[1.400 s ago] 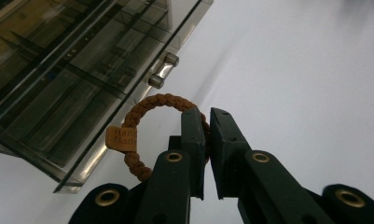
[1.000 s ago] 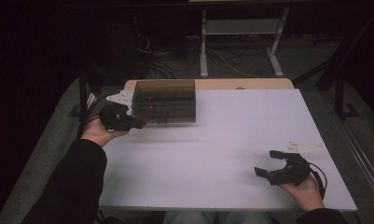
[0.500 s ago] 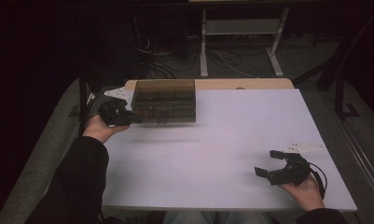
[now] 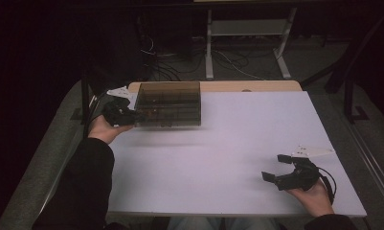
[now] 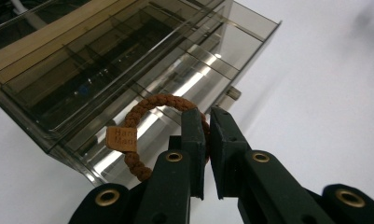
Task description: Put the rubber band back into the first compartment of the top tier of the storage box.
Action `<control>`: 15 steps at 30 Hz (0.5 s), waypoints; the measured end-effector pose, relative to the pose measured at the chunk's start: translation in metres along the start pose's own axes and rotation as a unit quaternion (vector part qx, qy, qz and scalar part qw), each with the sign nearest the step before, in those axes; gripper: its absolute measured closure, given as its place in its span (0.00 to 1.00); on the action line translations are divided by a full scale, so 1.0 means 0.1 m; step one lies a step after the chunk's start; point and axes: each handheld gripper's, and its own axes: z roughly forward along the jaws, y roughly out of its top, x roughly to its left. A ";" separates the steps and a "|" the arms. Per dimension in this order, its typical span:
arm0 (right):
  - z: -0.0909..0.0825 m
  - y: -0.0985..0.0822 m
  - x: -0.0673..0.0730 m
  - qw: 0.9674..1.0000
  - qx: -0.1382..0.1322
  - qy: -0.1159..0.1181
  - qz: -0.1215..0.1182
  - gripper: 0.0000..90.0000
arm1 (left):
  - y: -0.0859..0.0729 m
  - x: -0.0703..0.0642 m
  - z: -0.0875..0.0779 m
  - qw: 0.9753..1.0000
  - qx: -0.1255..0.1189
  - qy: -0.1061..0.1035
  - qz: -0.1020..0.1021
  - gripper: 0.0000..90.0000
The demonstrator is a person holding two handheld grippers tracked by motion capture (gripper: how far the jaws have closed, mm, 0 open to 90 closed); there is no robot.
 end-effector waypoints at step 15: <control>-0.02 -0.01 -0.01 1.000 -0.001 -0.001 0.003 0.01 | -0.05 0.15 0.20 0.999 -0.011 0.019 -0.030 0.92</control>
